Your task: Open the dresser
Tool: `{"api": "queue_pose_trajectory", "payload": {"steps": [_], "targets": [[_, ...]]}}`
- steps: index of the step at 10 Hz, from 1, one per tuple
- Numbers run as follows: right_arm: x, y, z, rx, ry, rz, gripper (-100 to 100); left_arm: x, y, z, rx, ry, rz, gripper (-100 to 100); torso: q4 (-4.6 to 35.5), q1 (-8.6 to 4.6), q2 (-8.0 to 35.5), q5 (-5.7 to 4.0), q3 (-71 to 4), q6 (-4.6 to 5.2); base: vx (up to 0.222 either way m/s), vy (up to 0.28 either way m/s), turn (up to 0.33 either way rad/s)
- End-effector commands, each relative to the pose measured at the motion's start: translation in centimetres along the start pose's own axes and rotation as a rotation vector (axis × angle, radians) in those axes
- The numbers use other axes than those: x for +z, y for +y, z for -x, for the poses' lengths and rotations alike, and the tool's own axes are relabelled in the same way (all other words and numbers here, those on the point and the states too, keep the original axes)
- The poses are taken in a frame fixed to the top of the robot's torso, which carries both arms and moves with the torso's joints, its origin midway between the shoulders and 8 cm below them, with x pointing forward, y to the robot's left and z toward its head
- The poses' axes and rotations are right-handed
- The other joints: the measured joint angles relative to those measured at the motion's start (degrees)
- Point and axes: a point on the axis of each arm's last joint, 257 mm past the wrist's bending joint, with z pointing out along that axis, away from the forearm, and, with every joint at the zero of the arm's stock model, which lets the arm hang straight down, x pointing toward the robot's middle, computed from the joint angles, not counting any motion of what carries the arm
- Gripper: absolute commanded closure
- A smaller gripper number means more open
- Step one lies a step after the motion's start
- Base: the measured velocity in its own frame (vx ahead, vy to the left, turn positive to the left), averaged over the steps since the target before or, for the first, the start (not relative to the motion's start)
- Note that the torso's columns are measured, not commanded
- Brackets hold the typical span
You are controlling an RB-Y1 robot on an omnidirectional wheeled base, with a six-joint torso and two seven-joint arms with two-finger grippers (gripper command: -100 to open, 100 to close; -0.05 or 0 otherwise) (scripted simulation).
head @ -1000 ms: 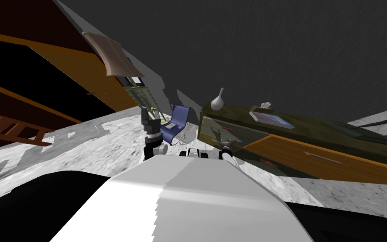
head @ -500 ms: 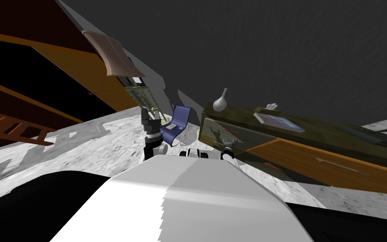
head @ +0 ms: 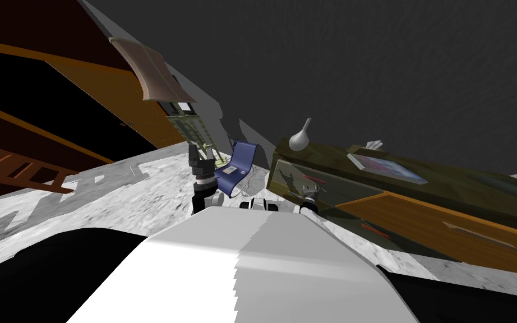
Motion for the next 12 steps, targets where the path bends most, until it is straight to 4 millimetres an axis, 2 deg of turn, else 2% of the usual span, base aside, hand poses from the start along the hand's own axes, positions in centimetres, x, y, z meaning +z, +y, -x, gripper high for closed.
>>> {"api": "queue_pose_trajectory", "payload": {"steps": [1,3,5,6,12], "targets": [[0.4,-1.8,0.1,-0.109,-0.057,-0.047,-100,0.0,0.0,0.0,0.000,0.000,0.000,0,0.0,0.09,0.0,0.02,0.0,-0.01,0.080,0.052,0.027],[0.7,-3.0,0.2,-0.167,-0.090,-0.070,-100,0.0,0.0,0.0,0.000,0.000,0.000,0,0.0,0.14,-0.1,0.05,0.0,0.00,0.057,0.040,0.018],[0.6,-2.7,0.1,-0.152,-0.081,-0.065,-100,0.0,0.0,0.0,0.000,0.000,0.000,0,0.0,0.04,0.0,0.01,0.0,0.00,0.012,0.009,0.001],[0.6,-2.7,0.1,-0.151,-0.081,-0.065,100,0.0,0.0,0.0,0.000,0.000,0.000,0,0.0,0.03,0.0,0.01,0.0,0.00,0.000,0.000,0.000],[0.7,-3.0,0.5,-0.153,-0.100,-0.054,100,0.0,0.0,0.0,0.000,0.000,0.000,0,0.0,0.16,-0.1,0.04,0.0,-0.01,-0.132,0.073,-0.042]]}}
